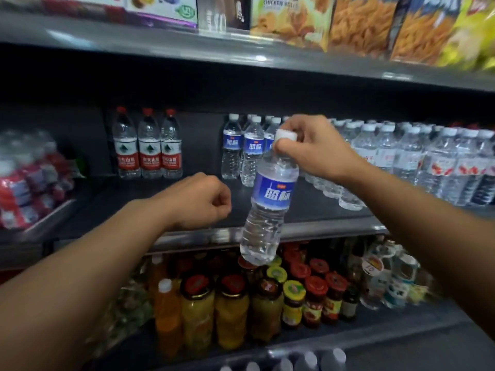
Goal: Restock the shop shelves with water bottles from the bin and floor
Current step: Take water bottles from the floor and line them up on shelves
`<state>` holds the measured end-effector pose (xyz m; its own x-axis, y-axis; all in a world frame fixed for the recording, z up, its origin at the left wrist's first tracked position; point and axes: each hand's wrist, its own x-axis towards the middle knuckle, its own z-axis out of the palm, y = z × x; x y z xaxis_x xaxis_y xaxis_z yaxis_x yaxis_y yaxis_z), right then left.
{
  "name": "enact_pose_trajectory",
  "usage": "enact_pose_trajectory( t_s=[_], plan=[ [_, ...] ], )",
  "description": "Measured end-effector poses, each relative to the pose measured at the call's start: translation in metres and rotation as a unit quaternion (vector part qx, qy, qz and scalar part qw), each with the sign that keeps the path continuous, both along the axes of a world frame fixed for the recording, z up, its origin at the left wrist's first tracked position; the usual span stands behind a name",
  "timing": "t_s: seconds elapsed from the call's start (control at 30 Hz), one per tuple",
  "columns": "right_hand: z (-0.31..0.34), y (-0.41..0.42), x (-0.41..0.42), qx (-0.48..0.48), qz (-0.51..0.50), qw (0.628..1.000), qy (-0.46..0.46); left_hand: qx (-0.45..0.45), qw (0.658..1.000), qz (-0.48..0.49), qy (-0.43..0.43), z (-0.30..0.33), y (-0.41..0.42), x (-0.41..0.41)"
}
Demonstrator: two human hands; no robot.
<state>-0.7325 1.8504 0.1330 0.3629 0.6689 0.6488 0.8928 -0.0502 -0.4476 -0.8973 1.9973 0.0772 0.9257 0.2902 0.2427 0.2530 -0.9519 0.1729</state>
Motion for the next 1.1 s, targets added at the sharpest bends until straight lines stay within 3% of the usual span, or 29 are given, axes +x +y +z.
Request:
enact_pose_trajectory(
  t_s=[0.23,0.67,1.1],
  plan=[
    [0.024,0.078,0.05,0.078,-0.034,0.996,-0.008,0.029,0.999,0.015,-0.03,0.007,0.049,0.037],
    [0.013,0.237,0.134,-0.042,-0.06,0.993,-0.089,0.017,0.997,0.065,-0.044,-0.032,0.141,0.092],
    [0.016,0.285,0.161,-0.105,-0.15,0.976,-0.122,-0.006,0.997,0.054,-0.047,-0.049,0.158,0.115]
  ],
)
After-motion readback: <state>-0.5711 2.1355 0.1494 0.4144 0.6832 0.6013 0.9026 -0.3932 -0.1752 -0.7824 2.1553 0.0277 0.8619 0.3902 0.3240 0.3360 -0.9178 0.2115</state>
